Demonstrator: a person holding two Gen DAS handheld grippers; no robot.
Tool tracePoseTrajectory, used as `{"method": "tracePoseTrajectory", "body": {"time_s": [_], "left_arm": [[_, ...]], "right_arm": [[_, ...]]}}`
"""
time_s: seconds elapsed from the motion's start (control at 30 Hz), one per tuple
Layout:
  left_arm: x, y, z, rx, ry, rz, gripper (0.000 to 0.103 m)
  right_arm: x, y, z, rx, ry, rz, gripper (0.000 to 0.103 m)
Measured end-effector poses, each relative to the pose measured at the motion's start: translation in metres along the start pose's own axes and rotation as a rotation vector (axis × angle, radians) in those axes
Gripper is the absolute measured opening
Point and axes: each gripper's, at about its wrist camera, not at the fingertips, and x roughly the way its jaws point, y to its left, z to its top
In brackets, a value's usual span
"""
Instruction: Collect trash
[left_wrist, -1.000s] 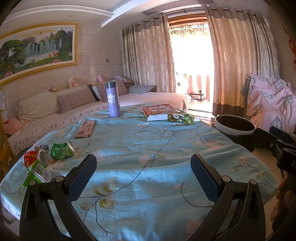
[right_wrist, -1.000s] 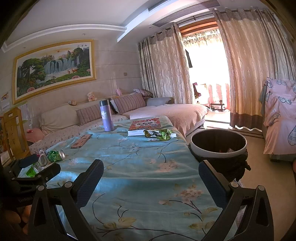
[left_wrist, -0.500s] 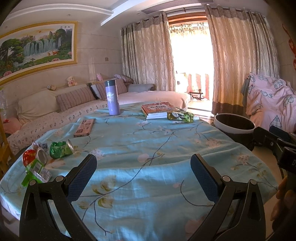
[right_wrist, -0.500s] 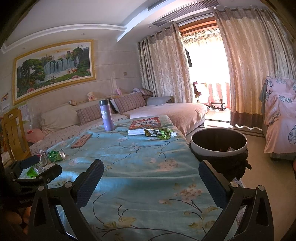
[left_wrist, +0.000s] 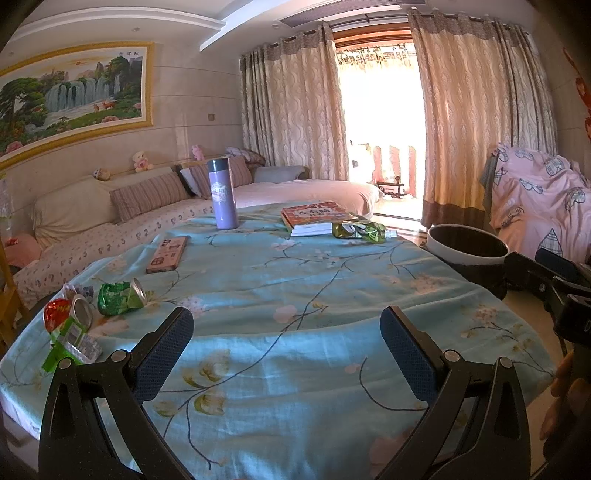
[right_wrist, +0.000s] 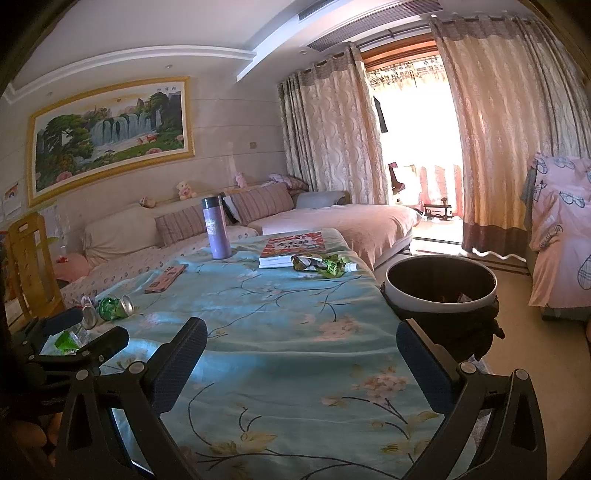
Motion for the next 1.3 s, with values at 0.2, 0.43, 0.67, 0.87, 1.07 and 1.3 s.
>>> {"method": "tracePoseTrajectory", "body": {"time_s": [0.2, 0.43, 0.67, 0.87, 1.07, 1.3], "left_arm": [[0.0008, 0.0003, -0.0002, 0.001, 0.003, -0.003, 0.103], [0.0030, -0.0007, 0.0002, 0.000, 0.010, -0.005, 0.103], [0.0050, -0.0004, -0.0005, -0.002, 0.019, -0.008, 0.103], [0.0052, 0.0008, -0.0002, -0.004, 0.021, -0.010, 0.103], [0.0048, 0.0006, -0.0001, -0.004, 0.020, -0.009, 0.103], [0.0052, 0.0007, -0.0002, -0.004, 0.023, -0.010, 0.103]], "right_arm": [[0.0000, 0.0004, 0.0004, 0.000, -0.001, 0.005, 0.103], [0.0002, 0.0023, 0.0016, -0.001, -0.001, 0.011, 0.103], [0.0009, 0.0035, 0.0018, 0.001, 0.003, 0.015, 0.103], [0.0007, 0.0031, 0.0014, 0.001, 0.004, 0.015, 0.103], [0.0008, 0.0028, 0.0013, 0.000, 0.006, 0.016, 0.103], [0.0007, 0.0031, 0.0013, 0.002, 0.007, 0.016, 0.103]]}}
